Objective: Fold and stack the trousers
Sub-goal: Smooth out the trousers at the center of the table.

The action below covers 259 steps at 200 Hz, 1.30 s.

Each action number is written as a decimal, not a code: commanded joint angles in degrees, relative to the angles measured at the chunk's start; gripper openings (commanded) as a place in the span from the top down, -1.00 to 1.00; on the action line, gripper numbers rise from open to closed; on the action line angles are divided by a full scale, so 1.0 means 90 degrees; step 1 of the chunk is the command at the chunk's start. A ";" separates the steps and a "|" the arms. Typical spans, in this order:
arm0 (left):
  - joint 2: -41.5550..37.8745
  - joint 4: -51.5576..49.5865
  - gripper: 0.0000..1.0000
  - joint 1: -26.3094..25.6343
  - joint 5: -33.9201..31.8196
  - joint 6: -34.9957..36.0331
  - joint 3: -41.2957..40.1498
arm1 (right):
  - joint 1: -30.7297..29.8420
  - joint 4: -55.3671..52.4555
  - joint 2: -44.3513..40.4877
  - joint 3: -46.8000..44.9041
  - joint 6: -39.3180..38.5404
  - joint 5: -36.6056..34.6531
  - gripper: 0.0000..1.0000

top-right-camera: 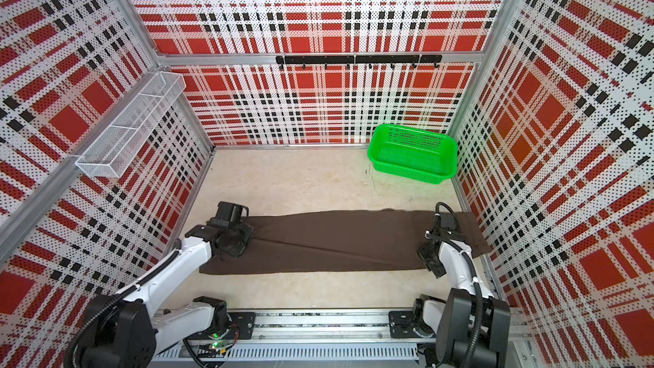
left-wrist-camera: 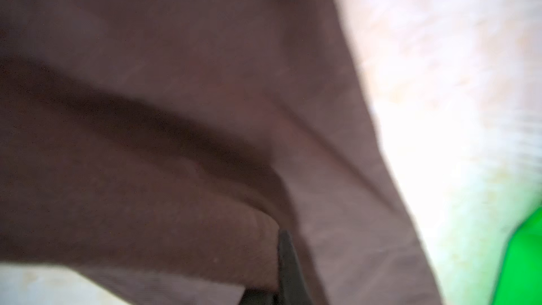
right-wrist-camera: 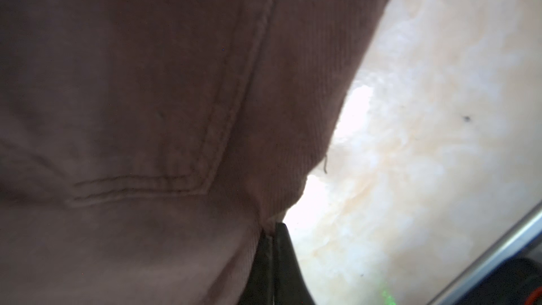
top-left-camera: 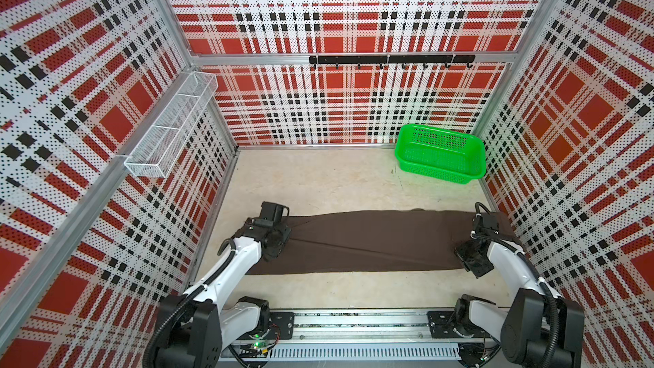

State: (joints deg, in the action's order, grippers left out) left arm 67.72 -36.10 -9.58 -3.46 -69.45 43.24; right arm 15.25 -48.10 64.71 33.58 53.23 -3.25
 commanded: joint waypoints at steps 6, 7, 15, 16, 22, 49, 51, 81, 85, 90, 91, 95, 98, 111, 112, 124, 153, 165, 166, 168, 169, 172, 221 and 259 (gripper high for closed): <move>0.0466 0.0033 1.00 0.0196 -0.0596 0.0734 0.1415 | 0.0085 0.0031 -0.0140 0.0450 0.0058 0.0041 1.00; 0.0475 0.0030 1.00 0.0196 -0.0594 0.0744 0.1440 | 0.0084 0.0021 -0.0144 0.0454 0.0065 0.0040 1.00; 0.0495 -0.0021 1.00 0.0141 -0.0625 0.0777 0.1557 | 0.0081 -0.0020 -0.0213 0.0505 0.0064 0.0033 1.00; 0.0489 -0.0027 1.00 0.0129 -0.0628 0.0775 0.1560 | 0.0077 -0.0024 -0.0220 0.0511 0.0063 0.0031 1.00; 0.0433 -0.0042 1.00 0.0093 -0.0662 0.0750 0.1520 | 0.0085 -0.0051 -0.0277 0.0503 0.0063 0.0006 1.00; -0.0227 -0.0032 1.00 -0.0028 -0.0587 0.0443 0.0548 | 0.0081 0.0013 -0.0478 0.0237 0.0072 -0.0078 1.00; -0.0295 -0.0040 1.00 -0.0029 -0.0576 0.0417 0.0442 | 0.0080 0.0029 -0.0480 0.0212 0.0076 -0.0078 1.00; -0.1364 0.0005 1.00 0.0034 -0.0526 -0.0068 -0.1171 | 0.0075 0.0162 -0.0303 -0.0122 0.0027 -0.0088 1.00; -0.1489 0.0014 1.00 0.0061 -0.0498 -0.0101 -0.1356 | 0.0077 0.0173 -0.0275 -0.0150 0.0017 -0.0096 1.00; -0.1623 0.0014 1.00 0.0089 -0.0482 -0.0157 -0.1548 | 0.0076 0.0178 -0.0230 -0.0164 -0.0010 -0.0112 1.00; -0.1644 0.0015 1.00 0.0093 -0.0478 -0.0160 -0.1585 | 0.0075 0.0183 -0.0229 -0.0170 -0.0018 -0.0115 1.00; -0.1741 0.0017 1.00 0.0111 -0.0475 -0.0194 -0.1728 | 0.0082 0.0187 -0.0190 -0.0175 -0.0029 -0.0140 1.00; -0.1817 0.0004 1.00 0.0123 -0.0478 -0.0224 -0.1824 | 0.0078 0.0195 -0.0170 -0.0180 -0.0034 -0.0159 1.00; -0.2040 0.0011 1.00 0.0147 -0.0460 -0.0318 -0.2139 | 0.0087 0.0241 -0.0130 -0.0220 -0.0074 -0.0244 1.00; -0.2053 0.0014 1.00 0.0147 -0.0462 -0.0319 -0.2158 | 0.0080 0.0244 -0.0125 -0.0218 -0.0070 -0.0249 1.00; -0.2114 0.0012 1.00 0.0147 -0.0475 -0.0357 -0.2313 | 0.0081 0.0289 -0.0104 -0.0254 -0.0078 -0.0279 1.00; -0.1992 -0.0021 0.80 0.0145 -0.0466 -0.0285 -0.2353 | 0.0085 0.0354 -0.0034 -0.0313 -0.0063 -0.0267 1.00; -0.1951 -0.0068 0.40 0.0147 -0.0460 -0.0252 -0.2276 | 0.0074 0.0346 -0.0047 -0.0304 -0.0085 -0.0200 0.99; -0.1950 -0.0070 0.34 0.0142 -0.0457 -0.0252 -0.2266 | 0.0074 0.0345 -0.0049 -0.0299 -0.0090 -0.0193 0.97; -0.1949 -0.0078 0.26 0.0146 -0.0463 -0.0245 -0.2249 | 0.0081 0.0337 -0.0063 -0.0295 -0.0086 -0.0178 0.93; -0.1949 -0.0085 0.21 0.0146 -0.0459 -0.0248 -0.2238 | 0.0077 0.0336 -0.0067 -0.0295 -0.0085 -0.0172 0.90; -0.1954 -0.0102 0.11 0.0147 -0.0457 -0.0243 -0.2203 | 0.0077 0.0319 -0.0077 -0.0278 -0.0102 -0.0160 0.84; -0.1965 -0.0480 -0.71 0.0140 -0.0674 -0.0055 -0.1125 | 0.0076 -0.0268 -0.0801 0.0390 -0.0476 -0.0118 0.00; -0.1637 -0.0541 -0.76 0.0147 -0.0835 0.0161 -0.0324 | 0.0074 -0.0747 -0.1340 0.1238 -0.0569 -0.0196 -0.17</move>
State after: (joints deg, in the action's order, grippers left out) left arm 51.37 -39.33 -8.64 -8.60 -70.13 36.84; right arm 15.55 -50.70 55.22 40.51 48.97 -3.64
